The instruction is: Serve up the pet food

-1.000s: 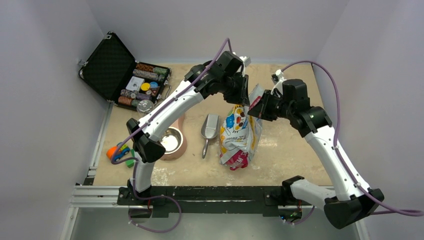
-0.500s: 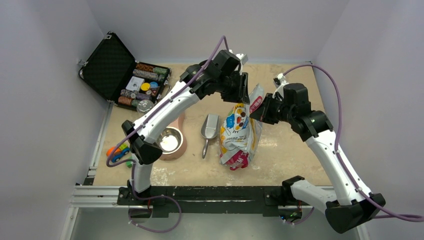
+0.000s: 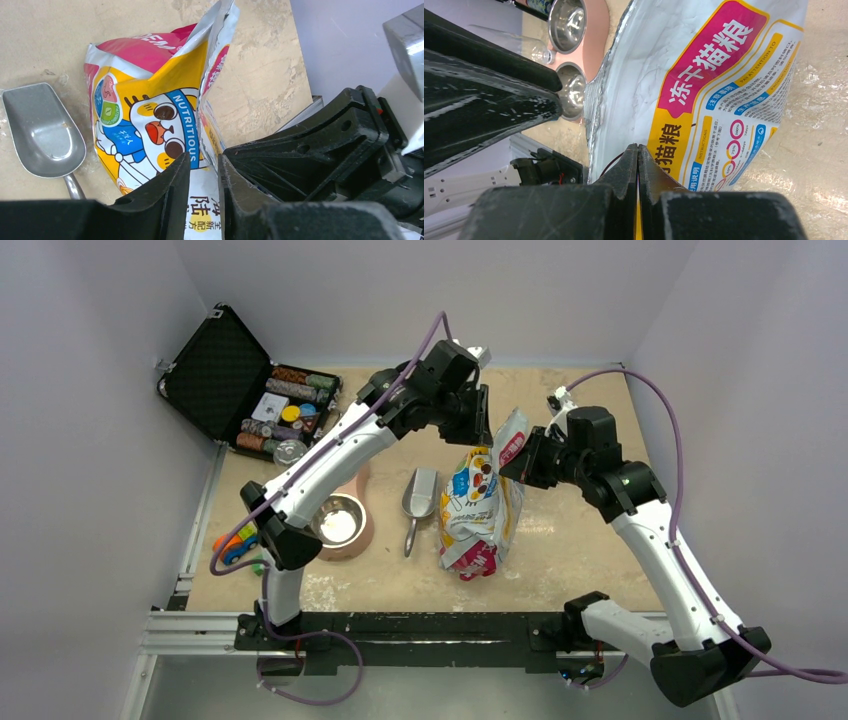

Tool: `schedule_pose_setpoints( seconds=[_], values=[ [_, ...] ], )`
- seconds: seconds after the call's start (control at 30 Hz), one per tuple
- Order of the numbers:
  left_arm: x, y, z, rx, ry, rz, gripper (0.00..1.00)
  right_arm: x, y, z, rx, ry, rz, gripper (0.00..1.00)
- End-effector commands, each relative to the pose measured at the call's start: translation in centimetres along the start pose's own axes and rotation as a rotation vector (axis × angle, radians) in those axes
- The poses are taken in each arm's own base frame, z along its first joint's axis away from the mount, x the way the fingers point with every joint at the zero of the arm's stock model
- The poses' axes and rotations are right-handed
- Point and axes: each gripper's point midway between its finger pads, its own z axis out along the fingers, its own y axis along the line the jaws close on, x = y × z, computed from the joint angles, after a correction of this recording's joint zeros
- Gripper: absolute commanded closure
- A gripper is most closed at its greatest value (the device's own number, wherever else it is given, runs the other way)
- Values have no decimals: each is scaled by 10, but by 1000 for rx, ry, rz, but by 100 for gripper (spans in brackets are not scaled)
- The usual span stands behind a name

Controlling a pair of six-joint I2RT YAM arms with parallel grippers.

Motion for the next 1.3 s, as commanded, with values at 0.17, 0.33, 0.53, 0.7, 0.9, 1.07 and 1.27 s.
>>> schedule_pose_setpoints(
  seconds=[0.17, 0.33, 0.53, 0.7, 0.9, 1.07, 1.27],
  values=[
    [9, -2, 15, 25, 56, -64, 67, -6, 3, -5, -7, -32, -17, 100],
    [12, -6, 21, 57, 74, -78, 70, -6, 4, -5, -9, -31, -20, 100],
    [7, -32, 23, 229, 86, -68, 89, -14, 3, -16, 34, -51, -36, 100],
    [-6, -74, 14, 551, -9, -87, 100, -27, -5, -43, 129, -107, -77, 93],
    [-10, -87, 8, 655, -29, -98, 100, -24, -22, -47, 171, -130, 11, 90],
    [-16, -98, 1, 718, -50, -116, 100, -24, -46, -54, 249, -168, 113, 86],
    [-17, -98, -8, 700, -47, -120, 100, -21, -47, -31, 135, -108, 23, 80]
  ],
)
